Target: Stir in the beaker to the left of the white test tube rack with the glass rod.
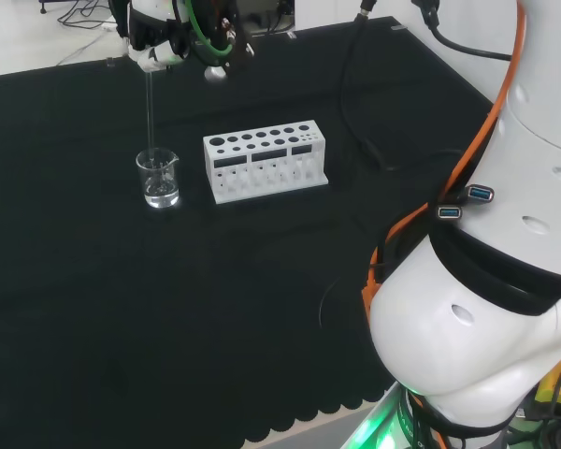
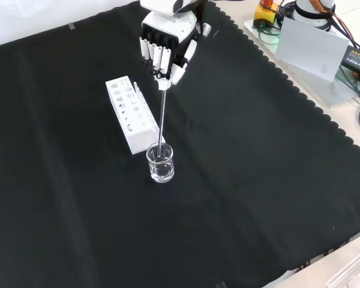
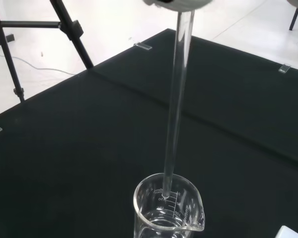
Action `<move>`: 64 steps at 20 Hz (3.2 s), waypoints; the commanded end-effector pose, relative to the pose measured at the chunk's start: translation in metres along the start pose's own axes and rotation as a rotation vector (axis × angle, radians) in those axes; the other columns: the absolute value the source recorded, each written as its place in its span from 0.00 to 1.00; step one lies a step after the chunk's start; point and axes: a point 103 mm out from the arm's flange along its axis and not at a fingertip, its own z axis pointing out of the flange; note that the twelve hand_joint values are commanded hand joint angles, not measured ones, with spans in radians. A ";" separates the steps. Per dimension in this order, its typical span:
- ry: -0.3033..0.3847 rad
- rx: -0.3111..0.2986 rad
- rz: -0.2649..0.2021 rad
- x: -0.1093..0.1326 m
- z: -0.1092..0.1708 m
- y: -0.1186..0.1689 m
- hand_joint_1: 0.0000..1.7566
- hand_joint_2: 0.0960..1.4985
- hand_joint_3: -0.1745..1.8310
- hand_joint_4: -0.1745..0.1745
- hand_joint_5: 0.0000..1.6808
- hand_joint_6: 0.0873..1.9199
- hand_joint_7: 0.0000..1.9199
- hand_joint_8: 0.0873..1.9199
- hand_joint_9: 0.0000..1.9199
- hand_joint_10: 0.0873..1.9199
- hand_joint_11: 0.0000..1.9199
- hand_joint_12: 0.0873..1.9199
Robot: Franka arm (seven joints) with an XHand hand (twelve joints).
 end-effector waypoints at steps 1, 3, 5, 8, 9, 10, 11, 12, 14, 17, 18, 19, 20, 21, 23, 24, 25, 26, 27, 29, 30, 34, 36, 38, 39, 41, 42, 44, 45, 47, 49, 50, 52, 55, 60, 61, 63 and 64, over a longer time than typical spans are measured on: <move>-0.011 0.046 -0.014 -0.015 0.025 -0.006 0.76 0.67 0.00 0.00 0.85 0.00 0.74 0.23 0.89 0.29 0.85 0.35; -0.006 0.053 -0.010 -0.016 0.031 -0.009 0.76 0.67 0.00 0.00 0.85 0.00 0.74 0.23 0.89 0.29 0.85 0.35; -0.002 0.059 -0.010 -0.016 0.038 -0.010 0.76 0.67 0.00 0.00 0.85 0.00 0.74 0.23 0.89 0.29 0.85 0.35; 0.005 0.068 -0.014 -0.015 0.047 -0.007 0.76 0.67 0.00 0.00 0.85 0.00 0.74 0.23 0.89 0.29 0.85 0.36; 0.007 0.073 -0.017 -0.015 0.050 -0.006 0.76 0.67 0.00 0.00 0.85 0.00 0.74 0.23 0.89 0.29 0.85 0.36; 0.009 0.078 -0.019 -0.014 0.054 -0.004 0.76 0.67 0.00 0.00 0.85 0.00 0.74 0.23 0.89 0.29 0.85 0.36; 0.012 0.082 -0.021 -0.014 0.057 -0.003 0.76 0.67 0.00 0.00 0.85 0.00 0.74 0.23 0.89 0.29 0.85 0.36; 0.015 0.086 -0.021 -0.014 0.061 -0.002 0.76 0.67 0.00 0.00 0.85 0.00 0.74 0.23 0.89 0.29 0.85 0.36; 0.022 0.097 -0.020 -0.015 0.067 0.000 0.76 0.67 0.00 0.00 0.85 0.00 0.74 0.23 0.89 0.29 0.85 0.36; 0.032 0.117 -0.018 -0.015 0.075 0.001 0.76 0.67 0.00 0.00 0.86 0.00 0.74 0.23 0.89 0.29 0.85 0.36; 0.034 0.122 -0.016 -0.014 0.077 0.002 0.76 0.67 0.00 0.00 0.86 0.00 0.74 0.23 0.89 0.29 0.85 0.36; 0.034 0.126 -0.016 -0.013 0.078 0.003 0.76 0.67 0.00 0.00 0.86 0.00 0.74 0.23 0.89 0.29 0.85 0.36; 0.033 0.129 -0.017 -0.012 0.078 0.004 0.76 0.67 0.00 0.00 0.86 0.00 0.74 0.23 0.89 0.29 0.85 0.36; 0.034 0.130 -0.017 -0.011 0.077 0.006 0.76 0.67 0.00 0.00 0.86 0.00 0.74 0.23 0.88 0.29 0.85 0.36; 0.031 0.130 -0.019 -0.007 0.075 0.010 0.76 0.67 0.00 0.00 0.86 0.00 0.74 0.23 0.88 0.29 0.85 0.36; 0.028 0.130 -0.020 -0.006 0.073 0.013 0.76 0.67 0.00 0.00 0.86 0.00 0.74 0.23 0.88 0.29 0.85 0.36; 0.027 0.131 -0.021 -0.005 0.071 0.016 0.76 0.67 0.00 0.00 0.86 0.00 0.74 0.23 0.88 0.29 0.85 0.36; 0.027 0.129 -0.023 -0.004 0.070 0.018 0.76 0.67 0.00 0.00 0.86 0.00 0.74 0.23 0.88 0.29 0.85 0.36; 0.027 0.129 -0.024 -0.004 0.070 0.020 0.76 0.67 0.00 0.00 0.86 0.00 0.74 0.23 0.88 0.29 0.85 0.36; 0.025 0.130 -0.024 -0.006 0.069 0.024 0.76 0.67 0.00 0.00 0.86 0.00 0.74 0.23 0.88 0.29 0.85 0.36; 0.022 0.131 -0.026 -0.008 0.068 0.026 0.76 0.67 0.00 0.00 0.86 0.00 0.74 0.23 0.88 0.29 0.85 0.36; 0.015 0.133 -0.020 -0.016 0.065 0.028 0.76 0.67 0.00 0.00 0.86 0.00 0.74 0.23 0.88 0.29 0.85 0.36; 0.008 0.139 -0.017 -0.015 0.065 0.029 0.76 0.67 0.00 0.00 0.86 0.00 0.74 0.23 0.88 0.29 0.85 0.36; 0.029 0.130 -0.015 -0.026 0.064 0.027 0.76 0.67 0.00 0.00 0.86 0.00 0.74 0.23 0.88 0.29 0.85 0.36; 0.030 0.131 -0.010 -0.032 0.063 0.023 0.76 0.67 0.00 0.00 0.86 0.00 0.74 0.23 0.88 0.29 0.85 0.36; 0.022 0.133 -0.008 -0.037 0.061 0.018 0.76 0.67 0.00 0.00 0.86 0.00 0.74 0.23 0.88 0.29 0.85 0.36; 0.017 0.136 -0.007 -0.036 0.060 0.015 0.76 0.67 0.00 0.00 0.86 0.00 0.74 0.23 0.88 0.29 0.85 0.36; 0.010 0.140 -0.009 -0.032 0.057 0.011 0.76 0.67 0.00 0.00 0.86 0.00 0.74 0.23 0.88 0.29 0.85 0.36; 0.008 0.141 -0.009 -0.029 0.056 0.009 0.76 0.67 0.00 0.00 0.86 0.00 0.74 0.23 0.88 0.29 0.85 0.36; 0.005 0.142 -0.014 -0.022 0.054 0.008 0.76 0.67 0.00 0.00 0.86 0.00 0.74 0.23 0.88 0.29 0.85 0.36; 0.001 0.146 -0.024 -0.013 0.051 0.008 0.76 0.67 0.00 0.00 0.86 0.00 0.74 0.23 0.88 0.29 0.85 0.36; 0.000 0.147 -0.029 -0.008 0.050 0.009 0.76 0.67 0.00 0.00 0.86 0.00 0.74 0.23 0.88 0.29 0.85 0.36; 0.001 0.150 -0.042 0.002 0.049 0.012 0.76 0.67 0.00 0.00 0.86 0.00 0.74 0.23 0.88 0.29 0.85 0.36; 0.003 0.150 -0.057 0.013 0.049 0.019 0.76 0.67 0.00 0.00 0.86 0.00 0.74 0.23 0.88 0.29 0.85 0.36; 0.015 0.147 -0.065 0.019 0.054 0.033 0.76 0.67 0.00 0.00 0.86 0.00 0.74 0.23 0.88 0.29 0.85 0.36; 0.017 0.146 -0.063 0.016 0.055 0.035 0.76 0.67 0.00 0.00 0.86 0.00 0.74 0.23 0.88 0.29 0.85 0.36; 0.021 0.145 -0.059 0.011 0.057 0.038 0.76 0.67 0.00 0.00 0.86 0.00 0.74 0.22 0.88 0.29 0.85 0.36; 0.023 0.147 -0.058 0.008 0.058 0.040 0.76 0.67 0.00 0.00 0.86 0.00 0.74 0.22 0.88 0.29 0.85 0.36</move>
